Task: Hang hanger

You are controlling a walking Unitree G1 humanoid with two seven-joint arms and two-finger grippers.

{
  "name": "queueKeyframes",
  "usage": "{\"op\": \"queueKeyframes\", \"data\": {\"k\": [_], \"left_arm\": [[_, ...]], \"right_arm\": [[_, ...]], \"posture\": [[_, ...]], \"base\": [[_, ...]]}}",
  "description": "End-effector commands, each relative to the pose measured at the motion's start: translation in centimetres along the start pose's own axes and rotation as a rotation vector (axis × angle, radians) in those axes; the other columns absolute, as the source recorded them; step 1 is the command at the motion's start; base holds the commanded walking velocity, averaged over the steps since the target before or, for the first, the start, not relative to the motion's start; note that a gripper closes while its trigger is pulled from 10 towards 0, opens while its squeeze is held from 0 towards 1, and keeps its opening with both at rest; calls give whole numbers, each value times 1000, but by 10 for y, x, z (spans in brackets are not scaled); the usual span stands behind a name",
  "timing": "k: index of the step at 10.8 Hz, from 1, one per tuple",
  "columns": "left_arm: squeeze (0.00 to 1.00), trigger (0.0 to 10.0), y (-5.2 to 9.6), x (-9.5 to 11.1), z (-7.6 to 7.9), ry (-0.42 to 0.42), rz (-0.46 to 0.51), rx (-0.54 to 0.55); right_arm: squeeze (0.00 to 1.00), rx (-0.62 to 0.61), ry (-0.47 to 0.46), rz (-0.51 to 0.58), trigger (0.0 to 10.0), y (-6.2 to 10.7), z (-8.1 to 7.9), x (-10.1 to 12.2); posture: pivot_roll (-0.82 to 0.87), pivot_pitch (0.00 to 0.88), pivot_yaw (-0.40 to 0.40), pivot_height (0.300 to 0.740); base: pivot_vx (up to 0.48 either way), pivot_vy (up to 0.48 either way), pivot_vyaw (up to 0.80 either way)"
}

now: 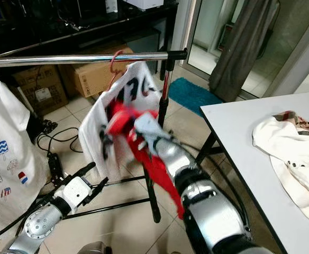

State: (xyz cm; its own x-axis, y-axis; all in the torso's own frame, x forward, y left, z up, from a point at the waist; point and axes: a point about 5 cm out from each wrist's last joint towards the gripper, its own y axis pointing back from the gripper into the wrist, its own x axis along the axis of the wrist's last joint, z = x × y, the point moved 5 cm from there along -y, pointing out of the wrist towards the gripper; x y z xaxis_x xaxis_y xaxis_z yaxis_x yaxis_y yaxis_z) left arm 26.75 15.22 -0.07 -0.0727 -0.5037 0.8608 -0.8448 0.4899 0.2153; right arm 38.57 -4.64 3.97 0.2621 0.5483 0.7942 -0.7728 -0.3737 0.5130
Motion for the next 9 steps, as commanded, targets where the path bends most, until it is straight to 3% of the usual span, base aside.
{"op": "queueKeyframes", "data": {"k": [1,2,4,6,8,9], "left_arm": [[0,10000,0,1,3,0,0,-15],[0,10000,0,1,2,6,-1,-13],[0,10000,0,2,3,6,-2,-16],[0,10000,0,2,4,6,-5,-23],[0,10000,-1,2,5,3,-5,-29],[0,10000,0,2,6,1,-5,-28]], "right_arm": [[0,-45,32,18,10000,2,15,10],[0,-145,-23,-7,10000,6,41,11],[0,-191,-146,-15,10000,10,54,18],[0,-118,-202,73,10000,9,33,51],[0,118,-146,188,10000,9,-24,89],[0,203,-93,218,10000,13,-43,97]], "posture": [[146,0,-43,736],[146,0,-43,736],[145,0,-42,736],[143,0,-38,736],[146,0,-37,736],[154,0,-41,736]], "base": [[0,0,0],[0,0,0],[0,0,0],[0,0,0],[0,0,0],[0,0,0]]}}
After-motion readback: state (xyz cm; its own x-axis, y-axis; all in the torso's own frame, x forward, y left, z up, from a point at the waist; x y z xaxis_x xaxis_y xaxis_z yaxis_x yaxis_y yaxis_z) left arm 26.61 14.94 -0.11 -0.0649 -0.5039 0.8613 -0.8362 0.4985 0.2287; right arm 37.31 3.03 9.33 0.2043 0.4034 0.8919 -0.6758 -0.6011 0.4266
